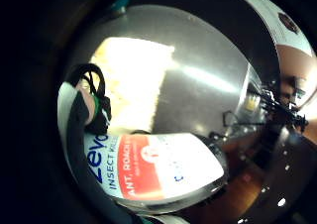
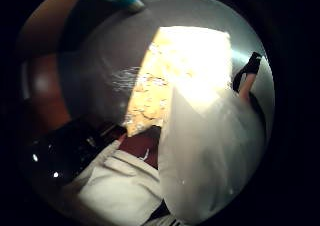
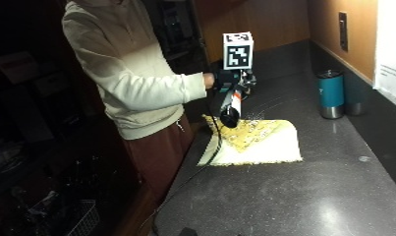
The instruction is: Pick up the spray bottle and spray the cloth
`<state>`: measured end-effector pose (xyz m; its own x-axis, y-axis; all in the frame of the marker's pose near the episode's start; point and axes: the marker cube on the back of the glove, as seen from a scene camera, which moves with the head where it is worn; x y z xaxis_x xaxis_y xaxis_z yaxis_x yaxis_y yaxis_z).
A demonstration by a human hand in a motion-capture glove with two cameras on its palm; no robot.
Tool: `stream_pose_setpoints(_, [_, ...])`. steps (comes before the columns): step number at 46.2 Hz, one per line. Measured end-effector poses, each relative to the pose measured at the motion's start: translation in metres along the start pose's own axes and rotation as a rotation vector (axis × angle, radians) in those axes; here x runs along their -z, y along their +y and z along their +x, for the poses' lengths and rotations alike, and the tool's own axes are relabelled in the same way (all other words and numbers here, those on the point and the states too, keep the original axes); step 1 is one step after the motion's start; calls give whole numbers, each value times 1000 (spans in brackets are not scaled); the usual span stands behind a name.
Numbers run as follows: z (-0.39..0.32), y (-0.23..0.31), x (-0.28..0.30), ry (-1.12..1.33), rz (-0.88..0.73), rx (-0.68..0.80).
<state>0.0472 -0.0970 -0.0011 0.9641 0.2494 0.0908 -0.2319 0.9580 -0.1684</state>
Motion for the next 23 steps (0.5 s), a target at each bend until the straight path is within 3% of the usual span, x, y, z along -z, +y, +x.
stream_pose_setpoints(6, [-43, 5, 30, -277, 192, 152])
stream_pose_setpoints(12, [-84, 0, 32, -570, 281, 251])
stream_pose_setpoints(23, [-146, -15, 18, -959, 433, 273])
